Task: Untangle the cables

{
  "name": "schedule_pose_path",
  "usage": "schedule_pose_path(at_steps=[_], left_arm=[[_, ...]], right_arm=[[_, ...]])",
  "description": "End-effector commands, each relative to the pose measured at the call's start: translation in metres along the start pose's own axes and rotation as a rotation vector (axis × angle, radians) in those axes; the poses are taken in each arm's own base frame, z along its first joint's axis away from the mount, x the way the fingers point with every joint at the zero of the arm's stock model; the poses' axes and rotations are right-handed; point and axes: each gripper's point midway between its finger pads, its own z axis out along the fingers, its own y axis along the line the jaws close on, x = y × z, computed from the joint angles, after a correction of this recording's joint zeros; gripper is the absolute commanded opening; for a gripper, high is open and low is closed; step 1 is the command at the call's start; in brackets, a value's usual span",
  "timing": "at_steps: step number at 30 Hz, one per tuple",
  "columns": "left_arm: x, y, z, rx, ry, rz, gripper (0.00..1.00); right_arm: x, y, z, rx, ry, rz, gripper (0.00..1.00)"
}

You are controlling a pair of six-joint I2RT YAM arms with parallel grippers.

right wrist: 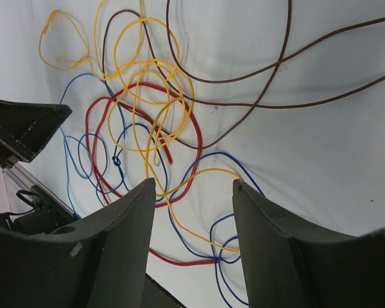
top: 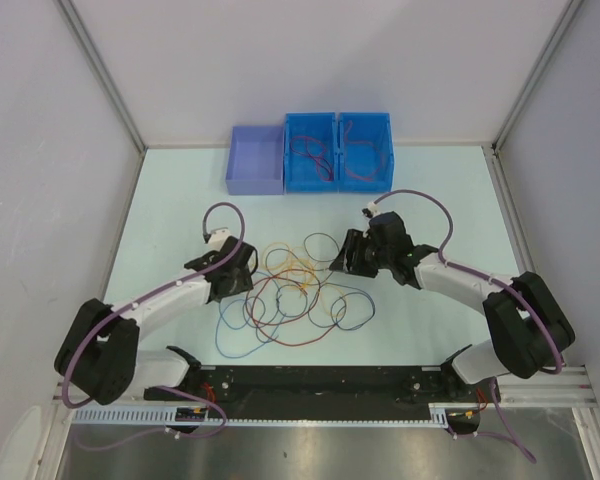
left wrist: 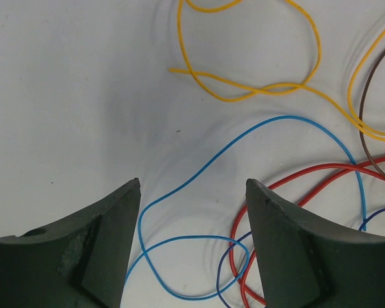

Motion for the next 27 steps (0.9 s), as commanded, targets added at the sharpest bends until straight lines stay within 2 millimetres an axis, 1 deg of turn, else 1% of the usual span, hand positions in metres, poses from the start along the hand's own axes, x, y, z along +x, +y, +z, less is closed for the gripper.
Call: schedule_pose_path(at_steps=[1, 3, 7, 9, 10, 12, 13, 15, 16, 18, 19, 21, 22, 24, 25, 26, 27], left_arm=[[0.005, -0.004, 0.009, 0.024, 0.017, -0.049, 0.71], [0.008, -0.003, 0.012, 0.019, 0.029, -0.048, 0.70], [0.006, -0.002, 0.015, 0.014, 0.034, -0.054, 0.62], [0.005, -0.002, 0.016, 0.014, 0.037, -0.057, 0.61], [0.006, -0.002, 0.017, 0.018, 0.044, -0.058, 0.54], [0.004, -0.002, 0.018, 0.022, 0.046, -0.061, 0.46], [0.005, -0.002, 0.019, 0.018, 0.051, -0.058, 0.37], [0.004, -0.003, 0.020, 0.022, 0.053, -0.055, 0.24], [0.004, -0.004, 0.020, 0.023, 0.057, -0.051, 0.14], [0.003, -0.004, 0.021, 0.017, 0.058, -0.048, 0.01], [-0.001, -0.006, 0.020, 0.023, 0.050, -0.052, 0.00], [-0.005, -0.010, 0.011, 0.045, 0.054, -0.051, 0.00], [-0.016, -0.017, 0.004, 0.071, 0.035, -0.057, 0.00], [-0.034, -0.029, -0.017, 0.144, -0.005, -0.066, 0.00], [-0.049, -0.036, -0.031, 0.178, -0.025, -0.071, 0.00], [-0.059, -0.040, -0.042, 0.205, -0.045, -0.067, 0.00], [-0.070, -0.045, -0.058, 0.247, -0.070, -0.074, 0.00]], right_arm=[[-0.007, 0.000, 0.000, -0.015, -0.022, -0.006, 0.56], [-0.007, -0.001, 0.000, -0.015, -0.023, -0.004, 0.56], [-0.006, -0.002, 0.000, -0.016, -0.018, -0.001, 0.55], [-0.006, -0.001, -0.001, -0.020, -0.018, -0.002, 0.54], [-0.006, -0.002, -0.001, -0.016, -0.018, 0.000, 0.54], [-0.007, -0.002, -0.003, -0.017, -0.021, -0.005, 0.54], [-0.007, -0.002, -0.004, -0.015, -0.021, -0.002, 0.54], [-0.007, -0.002, -0.006, -0.014, -0.024, -0.006, 0.53], [-0.006, -0.003, -0.006, -0.012, -0.019, -0.005, 0.53], [-0.007, -0.004, -0.009, -0.012, -0.026, -0.008, 0.53], [-0.007, -0.004, -0.010, -0.012, -0.026, -0.008, 0.53], [-0.009, 0.000, -0.015, -0.022, -0.036, -0.014, 0.52], [-0.010, 0.001, -0.017, -0.025, -0.038, -0.015, 0.52], [-0.012, 0.003, -0.020, -0.029, -0.048, -0.020, 0.49], [-0.013, 0.005, -0.023, -0.030, -0.055, -0.023, 0.49], [-0.014, 0.005, -0.024, -0.032, -0.059, -0.023, 0.49], [-0.016, 0.005, -0.025, -0.032, -0.062, -0.019, 0.49]])
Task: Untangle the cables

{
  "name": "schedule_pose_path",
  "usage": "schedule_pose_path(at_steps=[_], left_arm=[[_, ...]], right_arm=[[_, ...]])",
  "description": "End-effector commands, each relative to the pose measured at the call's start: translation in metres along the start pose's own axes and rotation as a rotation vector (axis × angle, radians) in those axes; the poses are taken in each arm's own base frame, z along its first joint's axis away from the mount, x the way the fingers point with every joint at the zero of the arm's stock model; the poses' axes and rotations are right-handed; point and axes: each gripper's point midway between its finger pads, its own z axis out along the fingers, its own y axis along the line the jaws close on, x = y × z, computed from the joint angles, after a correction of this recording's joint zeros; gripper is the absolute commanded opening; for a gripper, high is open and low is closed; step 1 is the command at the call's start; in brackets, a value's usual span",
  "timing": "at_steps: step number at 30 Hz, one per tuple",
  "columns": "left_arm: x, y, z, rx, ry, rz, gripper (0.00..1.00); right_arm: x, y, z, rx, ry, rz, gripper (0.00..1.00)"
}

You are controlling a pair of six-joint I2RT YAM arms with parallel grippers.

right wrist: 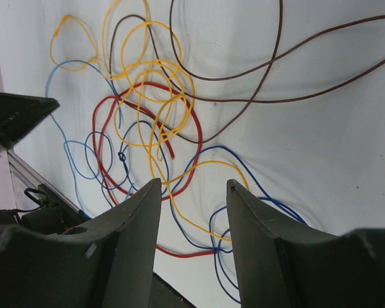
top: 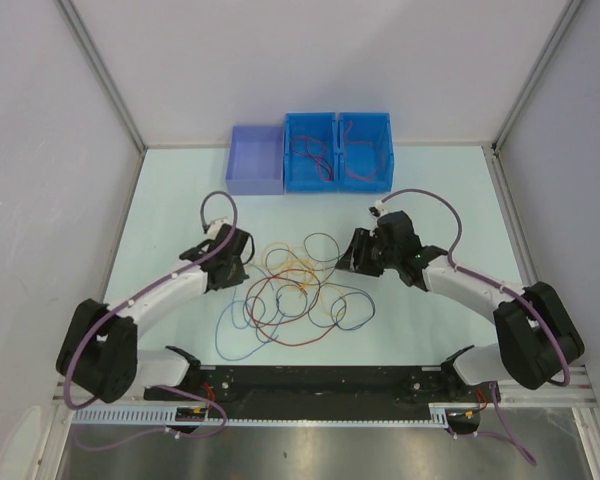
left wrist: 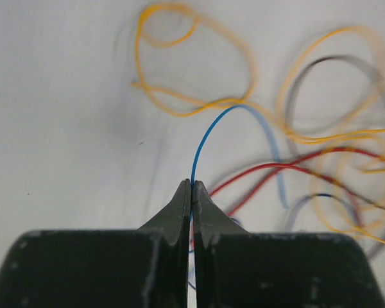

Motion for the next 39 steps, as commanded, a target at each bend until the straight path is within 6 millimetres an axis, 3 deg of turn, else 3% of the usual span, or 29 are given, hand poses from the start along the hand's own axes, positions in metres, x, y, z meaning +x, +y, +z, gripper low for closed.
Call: schedule_pose_path(at_steps=[1, 3, 4, 6, 7, 9, 10, 13, 14, 18, 19, 20, 21, 23, 24, 26, 27, 39], left_arm=[[-0.079, -0.047, -0.080, 0.230, -0.176, -0.032, 0.00], [-0.101, -0.056, -0.114, 0.301, -0.239, -0.027, 0.00], [-0.127, -0.066, -0.145, 0.359, -0.306, -0.042, 0.00], [-0.149, -0.073, -0.183, 0.414, -0.368, -0.022, 0.00], [-0.176, -0.081, -0.224, 0.482, -0.450, -0.015, 0.00], [-0.196, -0.090, -0.267, 0.556, -0.515, 0.004, 0.00], [-0.215, -0.098, -0.307, 0.635, -0.587, 0.018, 0.00], [-0.231, -0.105, -0.360, 0.748, -0.669, 0.025, 0.00], [-0.231, -0.106, -0.369, 0.777, -0.683, 0.027, 0.00], [-0.222, -0.115, -0.379, 0.897, -0.715, 0.034, 0.00], [-0.208, -0.121, -0.360, 0.909, -0.672, 0.049, 0.00], [-0.198, -0.122, -0.367, 0.973, -0.669, 0.067, 0.00], [-0.191, -0.128, -0.357, 1.005, -0.666, 0.073, 0.00], [-0.179, -0.131, -0.364, 1.079, -0.659, 0.087, 0.00], [-0.173, -0.134, -0.358, 1.093, -0.642, 0.095, 0.00], [-0.170, -0.139, -0.363, 1.138, -0.641, 0.111, 0.00], [-0.170, -0.140, -0.363, 1.144, -0.638, 0.113, 0.00], [-0.170, -0.140, -0.362, 1.139, -0.634, 0.122, 0.00]], right_arm=[[-0.014, 0.009, -0.013, -0.031, -0.052, -0.025, 0.49], [-0.015, 0.009, -0.015, -0.036, -0.054, -0.020, 0.49], [-0.017, 0.010, -0.016, -0.040, -0.060, -0.018, 0.49], [-0.022, 0.012, -0.021, -0.050, -0.078, -0.015, 0.50], [-0.025, 0.014, -0.024, -0.057, -0.089, -0.014, 0.50], [-0.032, 0.019, -0.032, -0.080, -0.116, -0.022, 0.50], [-0.036, 0.021, -0.036, -0.088, -0.128, -0.021, 0.50], [-0.044, 0.032, -0.053, -0.136, -0.167, -0.036, 0.51], [-0.049, 0.038, -0.062, -0.155, -0.197, -0.054, 0.52], [-0.054, 0.053, -0.086, -0.205, -0.248, -0.110, 0.54], [-0.054, 0.056, -0.090, -0.218, -0.252, -0.125, 0.54], [-0.055, 0.060, -0.094, -0.235, -0.262, -0.141, 0.55], [-0.052, 0.070, -0.101, -0.278, -0.260, -0.173, 0.55], [-0.049, 0.088, -0.107, -0.360, -0.257, -0.227, 0.57], [-0.041, 0.096, -0.108, -0.407, -0.225, -0.257, 0.58], [-0.039, 0.114, -0.110, -0.486, -0.228, -0.308, 0.62], [-0.029, 0.124, -0.110, -0.532, -0.195, -0.330, 0.63], [0.004, 0.164, -0.047, -0.631, -0.100, -0.302, 0.64]])
